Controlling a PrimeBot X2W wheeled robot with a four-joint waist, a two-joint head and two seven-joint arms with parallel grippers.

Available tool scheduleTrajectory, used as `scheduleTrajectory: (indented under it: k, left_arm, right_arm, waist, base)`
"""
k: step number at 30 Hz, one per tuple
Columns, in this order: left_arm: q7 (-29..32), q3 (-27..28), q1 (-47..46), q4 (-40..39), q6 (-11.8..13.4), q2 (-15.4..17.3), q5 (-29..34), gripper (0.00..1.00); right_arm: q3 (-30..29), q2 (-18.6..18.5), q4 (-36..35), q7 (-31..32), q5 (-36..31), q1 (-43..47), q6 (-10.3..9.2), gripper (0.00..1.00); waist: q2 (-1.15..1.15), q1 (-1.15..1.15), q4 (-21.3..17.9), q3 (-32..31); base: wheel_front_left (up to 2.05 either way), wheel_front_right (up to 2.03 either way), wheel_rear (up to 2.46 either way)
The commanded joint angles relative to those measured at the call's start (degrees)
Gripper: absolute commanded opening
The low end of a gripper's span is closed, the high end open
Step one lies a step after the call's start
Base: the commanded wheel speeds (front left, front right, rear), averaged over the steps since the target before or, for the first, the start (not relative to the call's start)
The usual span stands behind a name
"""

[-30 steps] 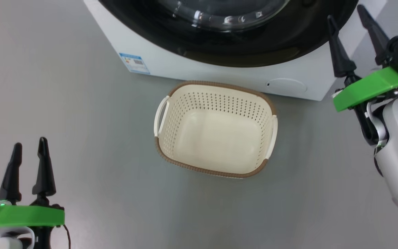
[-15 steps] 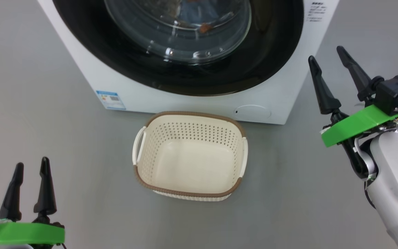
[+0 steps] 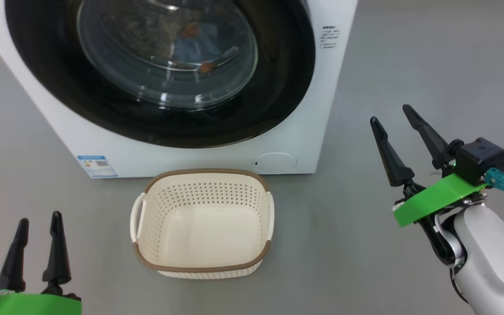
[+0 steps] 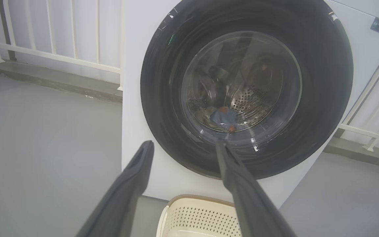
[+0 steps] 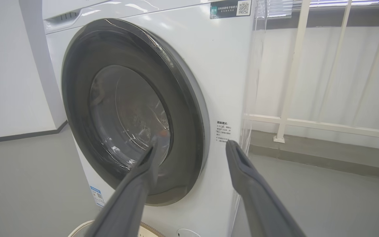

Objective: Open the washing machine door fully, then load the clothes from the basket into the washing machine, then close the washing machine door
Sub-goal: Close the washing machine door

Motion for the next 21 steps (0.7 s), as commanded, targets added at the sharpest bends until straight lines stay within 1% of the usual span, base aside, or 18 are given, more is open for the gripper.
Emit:
scheduleTrajectory:
  k: [1,5,11,21]
  left_arm:
    - [-0.37,2.28,-0.26,-1.71,0.02,1.38,0.77,1.0]
    - [-0.37,2.39,0.34,-1.91,0.02,1.34,1.04,1.0]
    - [-0.37,2.46,1.11,-2.21,0.02,1.21,1.27,1.0]
    - [-0.37,2.74,3.21,-2.49,0.02,0.35,0.6,1.0]
  right_arm:
    - [0.25,-0.32,-1.68,-0.28,0.78,1.01,-0.15,1.0]
    - [0.66,-0.68,-2.54,-0.28,1.15,3.29,-0.15,1.0]
    - [0.79,-1.28,-4.07,-0.28,1.31,6.17,-0.15,1.0]
    - [-2.93,0.27,-6.78,-0.28,1.19,12.05,-0.15,1.0]
  waist:
    - [0.0,0.0,-2.45,-1.76]
    - [0.0,0.0,-4.35,-2.27]
    - [0.0,0.0,-6.14,-2.8]
    - [0.0,0.0,-7.19,-4.51]
  base:
    - [0.0,0.0,0.0]
    - [0.0,0.0,0.0]
    - [0.0,0.0,0.0]
    - [0.0,0.0,0.0]
